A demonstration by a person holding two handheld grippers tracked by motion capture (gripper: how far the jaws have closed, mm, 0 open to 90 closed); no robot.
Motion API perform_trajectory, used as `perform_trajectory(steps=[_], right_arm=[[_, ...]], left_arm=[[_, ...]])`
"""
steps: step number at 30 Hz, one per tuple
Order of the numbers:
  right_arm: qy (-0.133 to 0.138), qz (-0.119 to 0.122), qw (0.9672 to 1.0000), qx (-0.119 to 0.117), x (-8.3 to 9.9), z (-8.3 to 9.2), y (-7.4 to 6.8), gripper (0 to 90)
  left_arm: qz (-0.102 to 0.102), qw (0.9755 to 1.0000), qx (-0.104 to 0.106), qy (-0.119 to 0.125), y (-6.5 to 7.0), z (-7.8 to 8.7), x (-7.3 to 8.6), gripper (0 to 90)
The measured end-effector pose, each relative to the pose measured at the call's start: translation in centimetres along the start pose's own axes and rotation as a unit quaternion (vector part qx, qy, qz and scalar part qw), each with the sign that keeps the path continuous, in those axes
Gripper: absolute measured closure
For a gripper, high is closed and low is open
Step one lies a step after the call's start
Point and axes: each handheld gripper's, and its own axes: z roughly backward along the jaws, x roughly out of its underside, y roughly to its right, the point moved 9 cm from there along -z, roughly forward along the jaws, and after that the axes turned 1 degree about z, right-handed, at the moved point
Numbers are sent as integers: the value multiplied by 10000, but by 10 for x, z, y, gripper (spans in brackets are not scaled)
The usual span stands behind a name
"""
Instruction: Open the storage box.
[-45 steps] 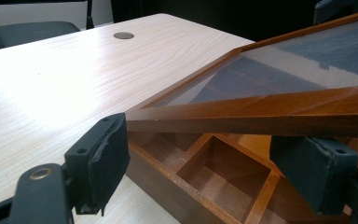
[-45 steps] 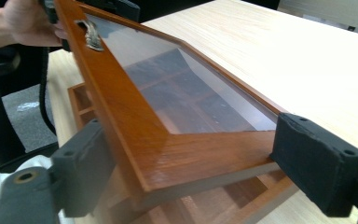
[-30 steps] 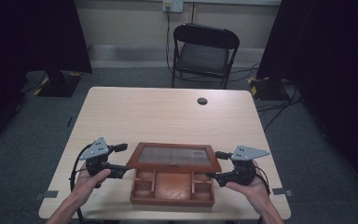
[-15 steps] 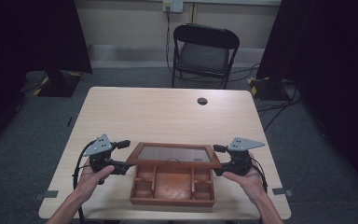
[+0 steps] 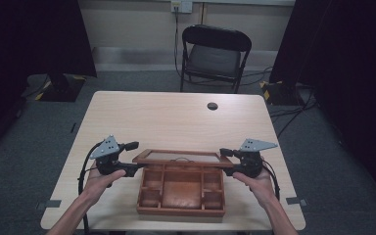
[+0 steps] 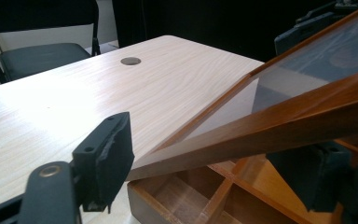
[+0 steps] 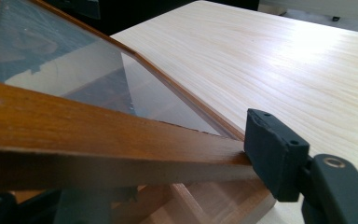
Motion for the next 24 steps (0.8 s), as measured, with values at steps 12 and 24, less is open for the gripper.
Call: perform_trajectory(steps=[12, 24], right_arm=[[89, -51, 9999, -14, -8, -2, 6, 455], [199, -198, 9996, -23, -14, -3, 14, 475]], left_arm=[[21, 9998, -190, 106, -11, -9, -2, 281], [29, 9998, -167, 51, -16, -16, -6, 295]])
